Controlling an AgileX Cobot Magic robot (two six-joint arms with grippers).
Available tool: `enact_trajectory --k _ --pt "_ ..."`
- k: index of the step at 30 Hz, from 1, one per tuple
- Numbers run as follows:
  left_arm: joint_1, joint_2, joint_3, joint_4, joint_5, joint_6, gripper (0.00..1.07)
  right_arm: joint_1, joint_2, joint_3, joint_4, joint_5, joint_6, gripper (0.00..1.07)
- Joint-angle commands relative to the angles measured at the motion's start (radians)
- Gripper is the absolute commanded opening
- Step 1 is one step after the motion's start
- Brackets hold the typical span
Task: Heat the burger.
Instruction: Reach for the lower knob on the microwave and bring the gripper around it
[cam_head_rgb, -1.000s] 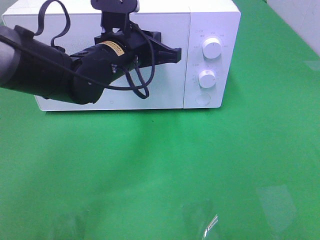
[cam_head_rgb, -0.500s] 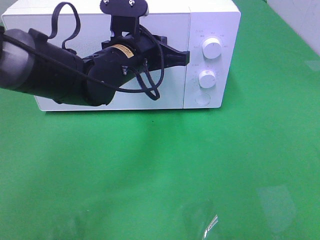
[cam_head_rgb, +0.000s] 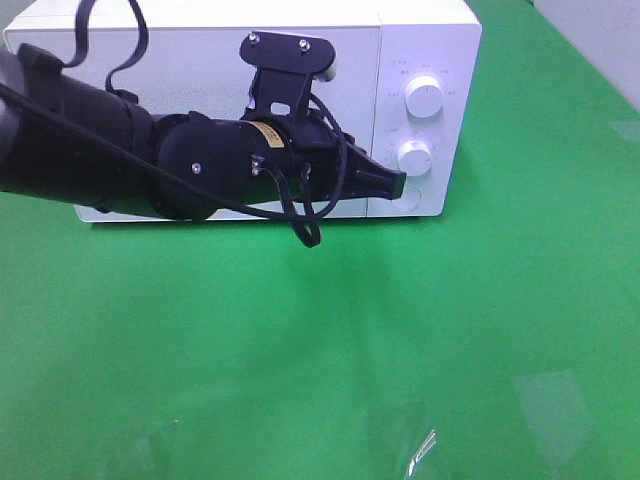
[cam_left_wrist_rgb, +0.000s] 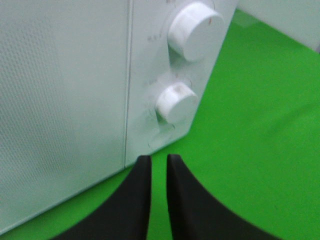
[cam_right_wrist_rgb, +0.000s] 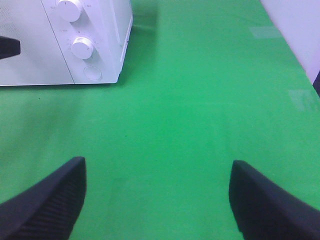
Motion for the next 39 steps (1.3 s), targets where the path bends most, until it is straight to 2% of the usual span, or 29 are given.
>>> enact_trajectory --k 1,2,3,4,5,6,7,8,10,13,14,15,17,20,21,23,26,27,28,30,31,32,35,36,37,39 --pt "0.005 -0.047 -0.001 0.000 0.228 0.007 0.55 -0.003 -0.027 0.001 0.000 -0.006 -0.010 0.75" --pt "0.005 -0.059 -0.001 0.000 0.294 0.006 0.62 -0.003 -0.027 0.001 0.000 -0.006 -0.010 0.75" --pt "0.005 -0.059 -0.001 0.000 0.294 0.006 0.62 -0.003 -0.027 0.001 0.000 -0.006 -0.010 0.75" --pt "0.011 -0.066 -0.001 0.000 0.337 0.005 0.77 -0.003 -0.027 0.001 0.000 -0.006 -0.010 0.75" --pt "0.011 -0.066 -0.001 0.000 0.337 0.005 0.77 -0.003 -0.027 0.001 0.000 -0.006 -0.010 0.75" --pt "0.020 -0.082 -0.001 0.000 0.431 -0.002 0.87 -0.003 -0.027 0.001 0.000 -0.006 -0.010 0.75" --pt "0.020 -0.082 -0.001 0.000 0.431 -0.002 0.87 -0.003 -0.027 0.001 0.000 -0.006 -0.010 0.75" --pt "0.036 -0.095 -0.001 0.000 0.521 -0.005 0.92 -0.003 -0.027 0.001 0.000 -0.006 -0.010 0.75" --pt "0.044 -0.106 -0.001 0.000 0.570 -0.005 0.93 -0.003 -0.027 0.001 0.000 -0.006 -0.010 0.75" --pt "0.093 -0.152 -0.001 0.008 0.750 -0.005 0.93 -0.003 -0.027 0.001 0.000 -0.006 -0.010 0.75" --pt "0.093 -0.152 -0.001 0.008 0.750 -0.005 0.93 -0.003 -0.027 0.001 0.000 -0.006 -0.010 0.75" --pt "0.128 -0.183 -0.001 0.008 0.841 -0.005 0.92 -0.003 -0.027 0.001 0.000 -0.006 -0.010 0.75" --pt "0.142 -0.197 -0.001 0.008 0.878 -0.005 0.92 -0.003 -0.027 0.001 0.000 -0.006 -0.010 0.75" --pt "0.214 -0.269 -0.001 0.009 1.028 -0.005 0.92 -0.003 -0.027 0.001 0.000 -0.006 -0.010 0.75" --pt "0.214 -0.269 -0.001 0.009 1.028 -0.005 0.92 -0.003 -0.027 0.001 0.000 -0.006 -0.010 0.75" --pt "0.273 -0.329 -0.001 0.017 1.127 -0.005 0.92 -0.003 -0.027 0.001 0.000 -0.006 -0.010 0.75" --pt "0.311 -0.362 -0.001 0.029 1.186 -0.005 0.92 -0.003 -0.027 0.001 0.000 -0.006 -0.010 0.75" --pt "0.353 -0.393 -0.001 0.048 1.235 -0.005 0.92 -0.003 -0.027 0.001 0.000 -0.006 -0.010 0.75" --pt "0.353 -0.393 -0.001 0.048 1.235 -0.005 0.92 -0.003 -0.027 0.001 0.000 -0.006 -0.010 0.75" --pt "0.460 -0.443 -0.001 0.061 1.296 -0.005 0.92 -0.003 -0.027 0.001 0.000 -0.006 -0.010 0.75" --pt "0.460 -0.443 -0.001 0.061 1.296 -0.005 0.92 -0.003 -0.027 0.001 0.000 -0.006 -0.010 0.75" --pt "0.522 -0.462 -0.001 0.062 1.326 -0.005 0.92 -0.003 -0.027 0.001 0.000 -0.006 -0.010 0.75" --pt "0.547 -0.468 -0.001 0.063 1.336 -0.005 0.92 -0.003 -0.027 0.001 0.000 -0.006 -0.010 0.75" --pt "0.608 -0.479 -0.001 0.069 1.373 -0.005 0.92 -0.003 -0.027 0.001 0.000 -0.006 -0.010 0.75" --pt "0.608 -0.479 -0.001 0.069 1.373 -0.005 0.92 -0.003 -0.027 0.001 0.000 -0.006 -0.010 0.75" --pt "0.718 -0.501 0.000 0.107 1.458 -0.022 0.92 -0.003 -0.027 0.001 0.000 -0.006 -0.010 0.75"
